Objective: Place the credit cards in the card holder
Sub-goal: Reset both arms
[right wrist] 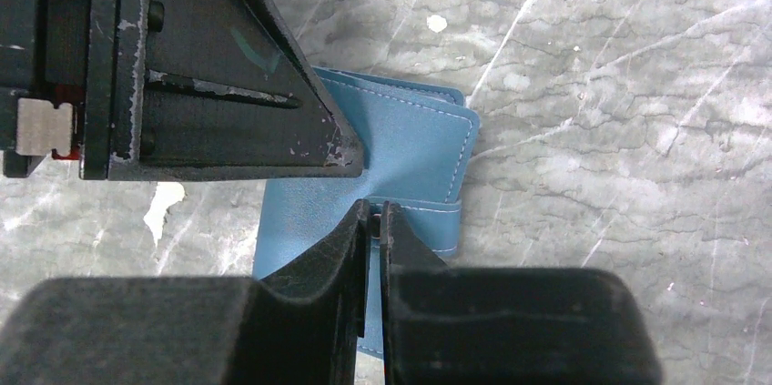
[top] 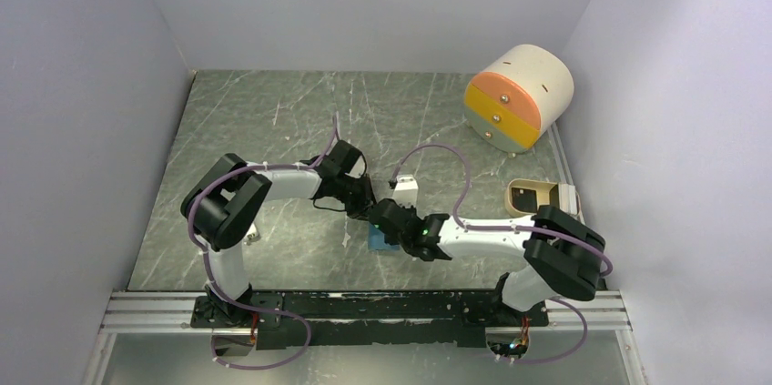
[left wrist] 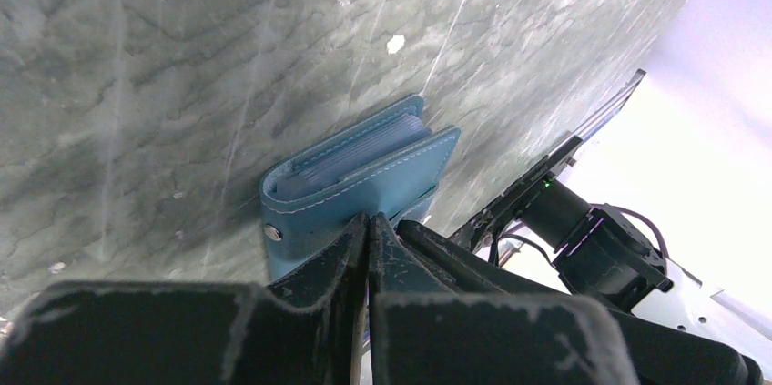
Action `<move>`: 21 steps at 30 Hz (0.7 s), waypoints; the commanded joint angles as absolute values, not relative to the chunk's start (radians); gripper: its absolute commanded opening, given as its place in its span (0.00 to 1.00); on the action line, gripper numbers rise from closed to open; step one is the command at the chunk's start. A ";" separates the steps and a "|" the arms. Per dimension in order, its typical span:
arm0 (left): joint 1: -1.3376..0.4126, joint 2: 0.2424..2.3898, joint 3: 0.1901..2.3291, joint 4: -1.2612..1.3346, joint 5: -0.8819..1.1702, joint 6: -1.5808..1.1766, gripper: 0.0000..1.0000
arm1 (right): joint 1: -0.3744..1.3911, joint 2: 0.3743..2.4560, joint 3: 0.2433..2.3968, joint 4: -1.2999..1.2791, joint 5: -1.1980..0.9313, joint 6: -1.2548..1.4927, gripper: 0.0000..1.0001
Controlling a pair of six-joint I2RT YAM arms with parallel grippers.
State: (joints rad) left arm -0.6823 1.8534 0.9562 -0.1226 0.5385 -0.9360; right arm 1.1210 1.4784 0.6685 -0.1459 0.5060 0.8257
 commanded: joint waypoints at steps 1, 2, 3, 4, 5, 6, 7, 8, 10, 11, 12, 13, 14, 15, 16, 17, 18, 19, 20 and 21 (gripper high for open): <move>-0.690 1.879 0.963 -0.181 0.446 -0.911 0.09 | 1.158 1.542 0.672 -0.364 0.278 0.826 0.10; -0.688 1.866 0.988 -0.208 0.443 -0.901 0.09 | 1.143 1.525 0.707 -0.395 0.292 0.809 0.12; -0.688 1.848 1.016 -0.247 0.433 -0.893 0.09 | 1.119 1.498 0.749 -0.426 0.303 0.788 0.15; -0.688 1.823 1.062 -0.290 0.415 -0.884 0.09 | 1.096 1.466 0.799 -0.456 0.313 0.766 0.17; -0.685 1.794 1.098 -0.332 0.392 -0.876 0.09 | 1.071 1.429 0.833 -0.483 0.322 0.747 0.20; -0.679 1.764 1.132 -0.379 0.369 -0.869 0.09 | 1.046 1.388 0.869 -0.508 0.327 0.729 0.24; -0.672 1.729 1.166 -0.419 0.339 -0.864 0.09 | 1.025 1.350 0.898 -0.529 0.331 0.712 0.27; -0.666 1.693 1.197 -0.460 0.304 -0.860 0.11 | 1.009 1.310 0.928 -0.549 0.339 0.698 0.30; -0.654 1.617 1.249 -0.531 0.234 -0.853 0.16 | 0.990 1.246 0.979 -0.584 0.367 0.676 0.36; -0.650 1.580 1.272 -0.564 0.198 -0.852 0.19 | 0.983 1.219 1.011 -0.597 0.376 0.665 0.40; -0.648 1.545 1.295 -0.591 0.144 -0.848 0.24 | 0.975 1.190 1.039 -0.609 0.375 0.654 0.45; -0.648 1.511 1.316 -0.618 0.122 -0.840 0.34 | 0.969 1.171 1.060 -0.615 0.371 0.644 0.49; -0.647 1.478 1.337 -0.648 0.089 -0.831 0.42 | 0.967 1.152 1.081 -0.621 0.370 0.636 0.55; -0.648 1.451 1.361 -0.680 0.065 -0.823 0.50 | 0.965 1.134 1.099 -0.623 0.369 0.629 0.61; -0.647 1.425 1.381 -0.718 0.045 -0.816 0.56 | 0.965 1.116 1.113 -0.625 0.369 0.621 0.91; -0.647 1.398 1.400 -0.751 0.023 -0.810 0.72 | 0.966 1.101 1.121 -0.633 0.381 0.628 0.99; -0.647 1.369 1.410 -0.789 0.001 -0.805 0.88 | 0.966 1.081 1.120 -0.631 0.389 0.638 0.99; -0.646 1.333 1.413 -0.806 -0.016 -0.802 0.99 | 0.966 1.059 1.109 -0.618 0.391 0.651 0.99; -0.646 1.296 1.407 -0.814 -0.033 -0.800 1.00 | 0.966 1.036 1.090 -0.599 0.384 0.663 0.99; -0.646 1.244 1.395 -0.811 -0.039 -0.797 1.00 | 0.966 1.013 1.066 -0.576 0.376 0.677 0.99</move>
State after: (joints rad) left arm -0.6487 1.3468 1.4025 -0.6491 0.0792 -0.8295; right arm 0.9695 1.0702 1.1149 -0.5610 0.3710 0.6571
